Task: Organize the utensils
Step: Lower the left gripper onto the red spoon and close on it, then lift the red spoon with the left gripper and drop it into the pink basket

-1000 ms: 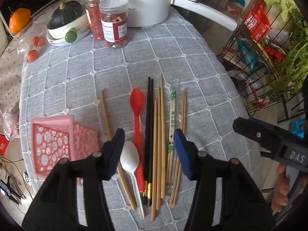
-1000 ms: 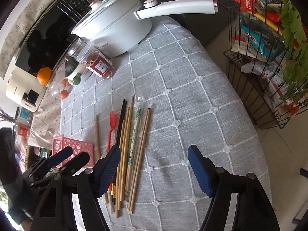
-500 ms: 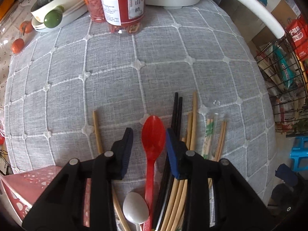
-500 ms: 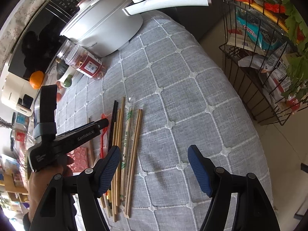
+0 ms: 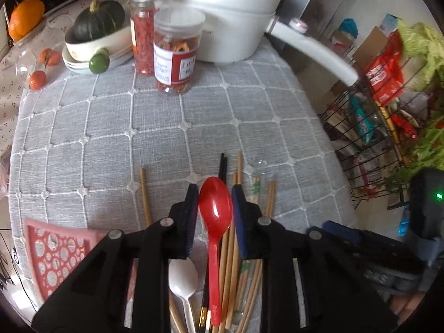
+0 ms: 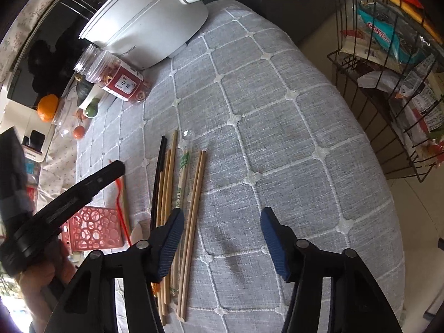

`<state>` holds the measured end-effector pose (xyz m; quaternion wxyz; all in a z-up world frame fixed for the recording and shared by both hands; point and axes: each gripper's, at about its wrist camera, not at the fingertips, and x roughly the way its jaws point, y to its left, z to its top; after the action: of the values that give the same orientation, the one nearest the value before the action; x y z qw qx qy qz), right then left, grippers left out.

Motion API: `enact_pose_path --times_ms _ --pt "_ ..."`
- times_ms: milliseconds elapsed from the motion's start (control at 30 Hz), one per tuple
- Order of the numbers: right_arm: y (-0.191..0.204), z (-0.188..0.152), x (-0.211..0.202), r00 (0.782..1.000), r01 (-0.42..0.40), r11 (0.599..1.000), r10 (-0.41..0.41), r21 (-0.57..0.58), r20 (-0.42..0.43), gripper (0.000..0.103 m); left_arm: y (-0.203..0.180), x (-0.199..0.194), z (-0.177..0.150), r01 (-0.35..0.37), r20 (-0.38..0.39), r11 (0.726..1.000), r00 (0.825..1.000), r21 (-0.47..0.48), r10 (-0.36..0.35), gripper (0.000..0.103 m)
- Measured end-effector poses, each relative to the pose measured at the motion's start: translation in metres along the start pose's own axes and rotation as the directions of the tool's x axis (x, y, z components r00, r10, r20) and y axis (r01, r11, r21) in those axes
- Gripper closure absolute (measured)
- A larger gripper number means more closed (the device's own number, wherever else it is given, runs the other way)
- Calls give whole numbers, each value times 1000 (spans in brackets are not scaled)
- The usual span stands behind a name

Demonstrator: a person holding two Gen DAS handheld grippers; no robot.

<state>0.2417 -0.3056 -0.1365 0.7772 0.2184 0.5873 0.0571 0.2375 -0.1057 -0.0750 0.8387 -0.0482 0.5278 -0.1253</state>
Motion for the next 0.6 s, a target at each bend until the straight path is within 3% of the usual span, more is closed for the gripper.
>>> enact_pose_path --times_ms 167,233,333,433,533,600 --pt "16 6 16 1000 -14 998 14 -53 -8 67 -7 -54 -19 70 127 997 989 43 -75 78" --pt "19 9 24 1000 -17 999 17 -48 -13 70 -10 -68 -29 90 157 994 983 57 -98 94" --pt "20 11 39 999 -23 999 22 -28 -33 74 -5 -89 -45 120 189 991 974 59 -129 96" --pt "26 13 54 999 15 999 -16 -45 -34 77 -4 -94 -54 86 223 993 969 76 -101 97" --pt "38 14 56 998 62 994 -63 -89 -9 80 7 -98 -67 120 245 992 961 50 -129 97" --pt "47 11 58 992 125 983 -124 -136 15 89 15 -99 -75 129 248 991 960 23 -131 97"
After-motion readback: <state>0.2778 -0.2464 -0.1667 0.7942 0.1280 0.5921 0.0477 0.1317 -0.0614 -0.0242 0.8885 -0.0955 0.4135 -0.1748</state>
